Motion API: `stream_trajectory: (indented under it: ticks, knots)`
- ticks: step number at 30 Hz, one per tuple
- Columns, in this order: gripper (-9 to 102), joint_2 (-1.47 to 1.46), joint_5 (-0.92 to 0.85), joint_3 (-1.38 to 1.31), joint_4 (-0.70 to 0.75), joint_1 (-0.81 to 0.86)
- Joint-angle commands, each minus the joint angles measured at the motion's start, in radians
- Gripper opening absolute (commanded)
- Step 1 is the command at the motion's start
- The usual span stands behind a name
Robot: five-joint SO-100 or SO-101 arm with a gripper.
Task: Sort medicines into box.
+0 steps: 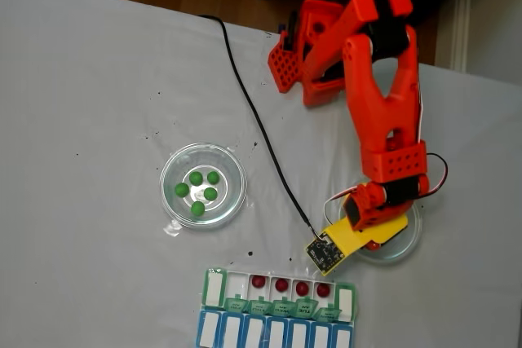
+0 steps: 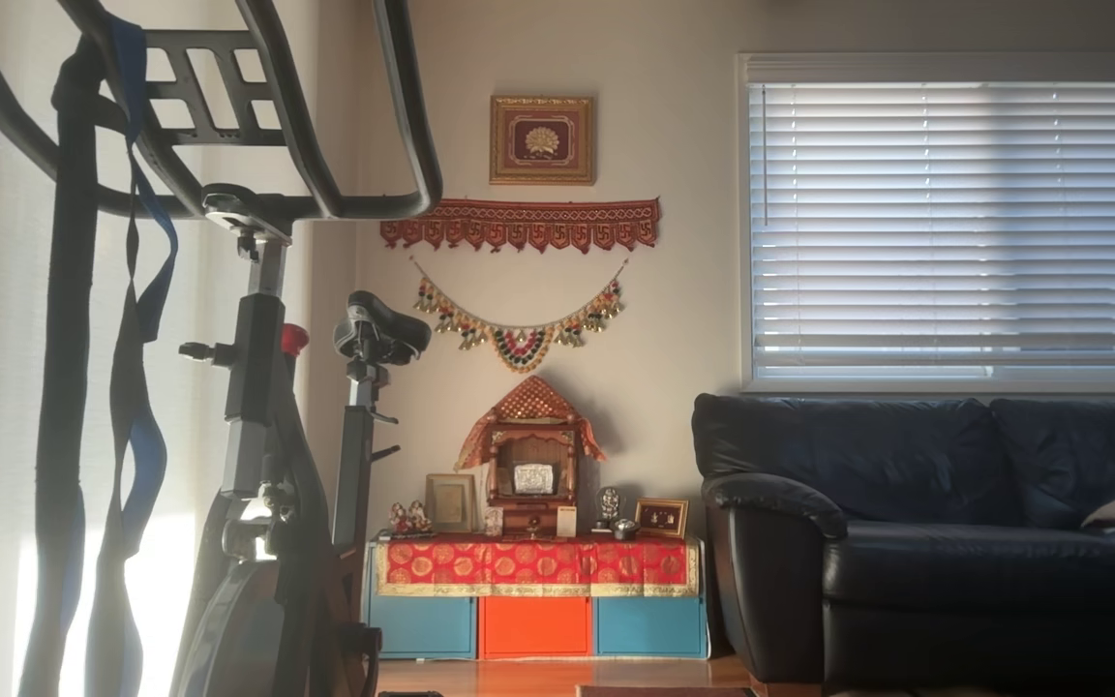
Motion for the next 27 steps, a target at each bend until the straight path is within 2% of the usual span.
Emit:
stream_trajectory:
  ticks: [1, 4, 9, 13, 18, 27]
  knots:
    - [5, 0.008, -0.015, -0.017, -0.011, -0.002]
    - [1, 0.02, -0.012, -0.011, -0.011, -0.005]
    - [1, 0.071, -0.002, 0.014, -0.003, -0.008]
    - [1, 0.14, 0.035, -0.005, 0.104, -0.017]
    - [2, 0.224, 0.158, -0.083, 0.311, -0.052]
    - [2, 0.336, 0.213, -0.176, 0.423, 0.014]
